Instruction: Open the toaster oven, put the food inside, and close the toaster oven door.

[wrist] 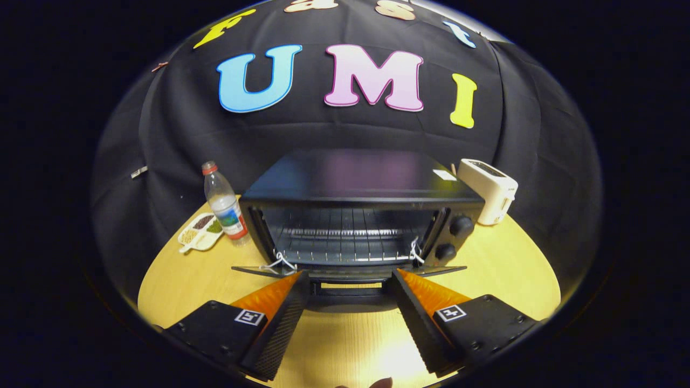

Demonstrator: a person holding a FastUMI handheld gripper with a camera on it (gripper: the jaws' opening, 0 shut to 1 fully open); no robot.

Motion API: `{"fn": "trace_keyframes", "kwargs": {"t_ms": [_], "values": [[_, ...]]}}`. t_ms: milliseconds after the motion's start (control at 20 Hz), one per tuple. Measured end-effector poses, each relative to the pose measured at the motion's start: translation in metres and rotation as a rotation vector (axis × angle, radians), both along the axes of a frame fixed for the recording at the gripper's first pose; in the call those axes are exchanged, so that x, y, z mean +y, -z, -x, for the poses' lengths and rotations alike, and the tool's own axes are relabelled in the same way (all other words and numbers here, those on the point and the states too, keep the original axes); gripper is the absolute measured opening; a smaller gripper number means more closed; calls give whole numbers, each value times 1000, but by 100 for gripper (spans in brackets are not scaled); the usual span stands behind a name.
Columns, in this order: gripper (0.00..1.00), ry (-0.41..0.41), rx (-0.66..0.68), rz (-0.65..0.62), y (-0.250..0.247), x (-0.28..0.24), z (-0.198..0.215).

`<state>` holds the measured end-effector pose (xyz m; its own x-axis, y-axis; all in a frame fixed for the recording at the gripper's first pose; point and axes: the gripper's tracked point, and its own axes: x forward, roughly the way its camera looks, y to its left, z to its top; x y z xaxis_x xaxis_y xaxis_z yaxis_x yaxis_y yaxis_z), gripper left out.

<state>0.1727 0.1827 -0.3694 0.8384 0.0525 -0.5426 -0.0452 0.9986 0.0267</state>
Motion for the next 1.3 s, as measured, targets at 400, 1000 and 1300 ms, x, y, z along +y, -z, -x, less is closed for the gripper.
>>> {"fn": "trace_keyframes", "kwargs": {"t_ms": [400, 1000, 1300], "values": [[99, -59, 192, 3, 56, 7, 70], [99, -112, 237, -189, -33, -67, 123], [99, -120, 468, -172, -21, -184, 124]]}}
